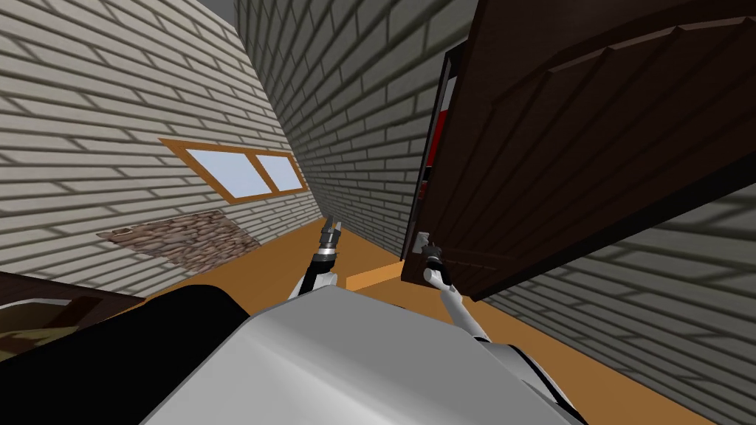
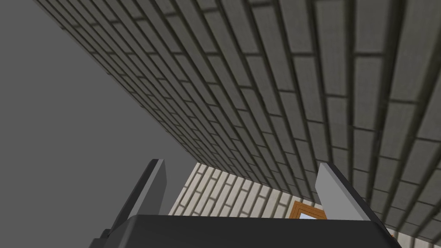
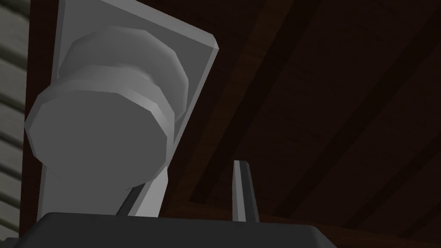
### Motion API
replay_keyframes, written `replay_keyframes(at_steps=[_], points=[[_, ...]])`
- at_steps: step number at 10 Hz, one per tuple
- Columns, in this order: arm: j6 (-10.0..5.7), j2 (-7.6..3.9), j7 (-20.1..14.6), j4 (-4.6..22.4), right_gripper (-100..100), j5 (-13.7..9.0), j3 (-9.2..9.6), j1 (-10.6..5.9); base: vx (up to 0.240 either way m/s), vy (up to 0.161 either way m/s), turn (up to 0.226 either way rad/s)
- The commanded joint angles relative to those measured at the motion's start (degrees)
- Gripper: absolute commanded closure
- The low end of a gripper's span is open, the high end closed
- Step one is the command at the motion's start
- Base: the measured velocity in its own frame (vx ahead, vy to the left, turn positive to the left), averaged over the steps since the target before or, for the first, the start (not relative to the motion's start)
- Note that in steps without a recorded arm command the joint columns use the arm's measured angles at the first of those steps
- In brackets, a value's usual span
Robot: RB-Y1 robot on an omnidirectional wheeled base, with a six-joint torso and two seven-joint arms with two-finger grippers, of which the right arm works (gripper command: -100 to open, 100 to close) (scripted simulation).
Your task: Pull the door open
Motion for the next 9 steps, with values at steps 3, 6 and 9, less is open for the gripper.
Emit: replay_keyframes(at_steps=[3,6,9], points=[[0.58,1.75,-3.03,-2.00,-100,-1.99,1.35,-0.03,-0.059,-0.030,0.019],[0.58,1.75,-3.03,-2.00,-100,-1.99,1.35,-0.03,-0.021,-0.014,0.004],[1.24,2.79,-6.69,-3.21,-100,-4.80,1.98,0.14,-0.065,-0.035,0.049]])
